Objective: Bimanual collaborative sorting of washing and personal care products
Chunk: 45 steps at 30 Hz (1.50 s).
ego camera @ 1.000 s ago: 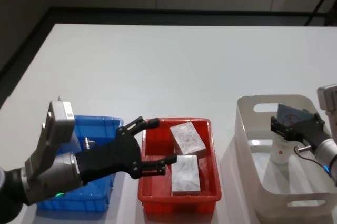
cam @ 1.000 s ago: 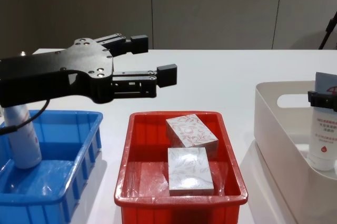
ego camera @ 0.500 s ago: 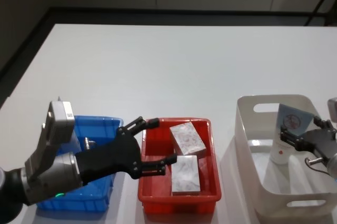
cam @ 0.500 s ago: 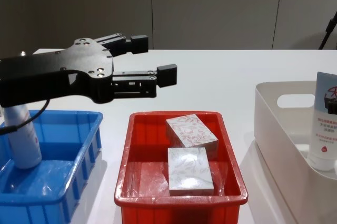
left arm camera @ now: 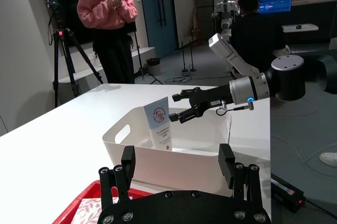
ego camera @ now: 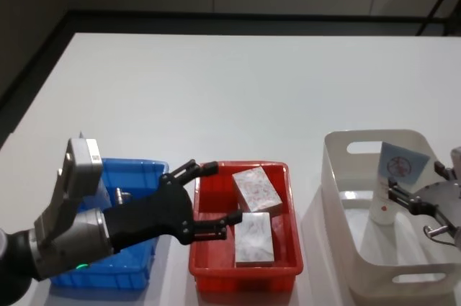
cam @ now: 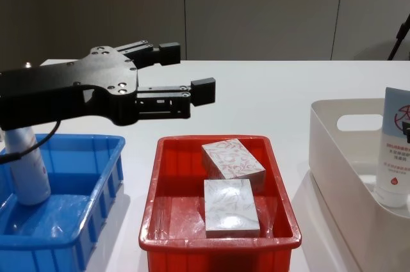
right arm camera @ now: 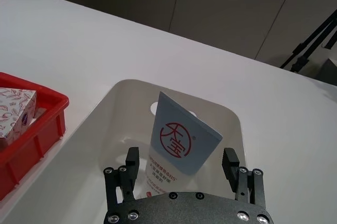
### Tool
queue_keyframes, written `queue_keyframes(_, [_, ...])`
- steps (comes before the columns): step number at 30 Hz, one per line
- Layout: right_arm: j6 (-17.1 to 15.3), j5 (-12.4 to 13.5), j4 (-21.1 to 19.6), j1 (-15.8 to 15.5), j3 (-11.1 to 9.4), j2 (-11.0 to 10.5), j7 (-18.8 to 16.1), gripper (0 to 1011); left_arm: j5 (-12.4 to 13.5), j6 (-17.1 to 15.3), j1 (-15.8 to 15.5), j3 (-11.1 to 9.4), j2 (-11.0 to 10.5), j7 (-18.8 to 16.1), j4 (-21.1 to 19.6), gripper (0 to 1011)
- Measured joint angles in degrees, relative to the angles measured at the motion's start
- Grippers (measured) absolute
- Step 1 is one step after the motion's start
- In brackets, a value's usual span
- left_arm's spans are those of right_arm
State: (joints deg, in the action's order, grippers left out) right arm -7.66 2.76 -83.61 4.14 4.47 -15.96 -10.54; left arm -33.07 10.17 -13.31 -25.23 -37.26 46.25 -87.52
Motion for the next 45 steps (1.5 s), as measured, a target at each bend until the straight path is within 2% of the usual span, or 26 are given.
queue_keyframes(20, [5.19,-2.90,-2.91,-2.45,1.47,-1.46,-1.91,1001,0.00,0.00,0.00,0.00,0.00,0.00,0.00,1001])
queue_keyframes(33, [4.93,-2.63,-2.85,-2.25,1.62,-1.57,-1.76,1001,0.11,0.00,0.00,0.00,0.00,-0.27,0.03,1001])
queue_keyframes(39, [5.80,-1.35,-2.37,-1.37,3.38,-3.11,-0.48,1001,0.90,-0.16,0.09,0.00,0.11,-2.41,0.33,1001])
queue_keyframes(45, [7.52,1.18,-1.34,0.31,6.92,-6.11,1.97,1001,2.54,-0.47,0.26,-0.05,0.35,-6.64,0.90,1001])
